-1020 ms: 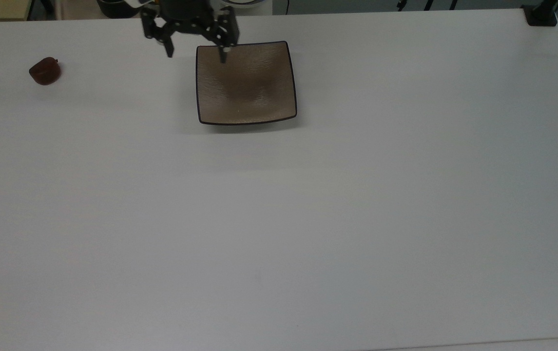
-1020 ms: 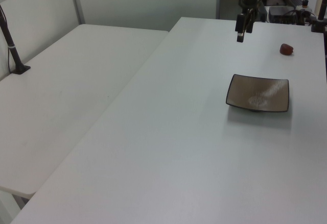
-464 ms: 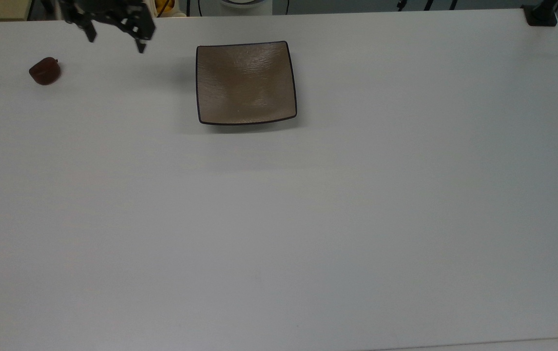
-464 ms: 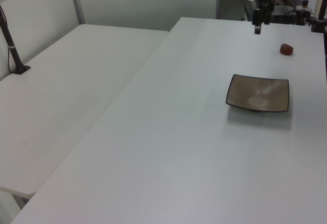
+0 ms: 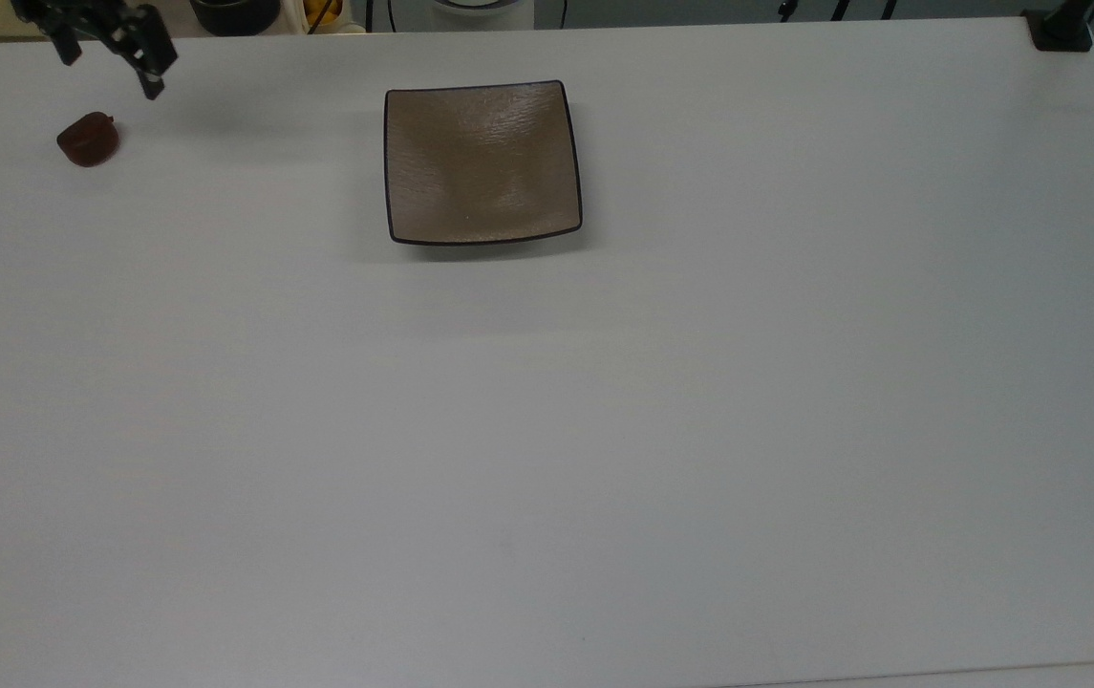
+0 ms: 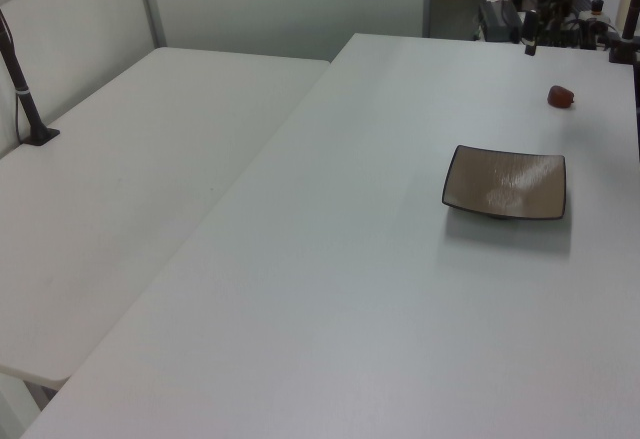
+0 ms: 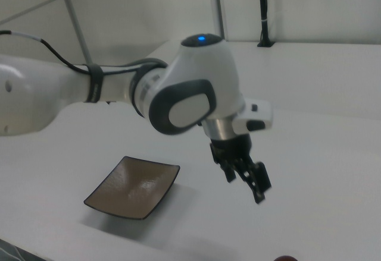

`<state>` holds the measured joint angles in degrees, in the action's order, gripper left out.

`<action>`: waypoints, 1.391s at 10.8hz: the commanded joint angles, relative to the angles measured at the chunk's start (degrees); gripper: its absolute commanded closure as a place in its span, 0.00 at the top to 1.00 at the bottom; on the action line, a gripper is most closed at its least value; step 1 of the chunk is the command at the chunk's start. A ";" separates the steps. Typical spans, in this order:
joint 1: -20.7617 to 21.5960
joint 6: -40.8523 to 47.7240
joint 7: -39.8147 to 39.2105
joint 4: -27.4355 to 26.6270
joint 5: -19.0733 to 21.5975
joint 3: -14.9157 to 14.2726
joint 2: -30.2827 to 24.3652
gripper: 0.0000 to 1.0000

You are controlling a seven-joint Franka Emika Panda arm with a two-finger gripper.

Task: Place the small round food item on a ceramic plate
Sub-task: 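Move the open gripper over to the small dark red food item, then lower the gripper and close it around the dark red food item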

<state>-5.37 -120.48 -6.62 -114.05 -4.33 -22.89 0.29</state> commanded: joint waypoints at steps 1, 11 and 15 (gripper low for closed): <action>-3.58 -3.61 1.87 -2.22 -0.76 -2.16 1.98 1.00; -7.64 -19.08 3.99 -5.21 0.29 -2.42 13.93 1.00; -7.82 -21.63 4.08 -4.95 0.29 -0.84 17.90 0.59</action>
<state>-12.97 -139.93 -3.24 -118.92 -4.27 -24.72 16.84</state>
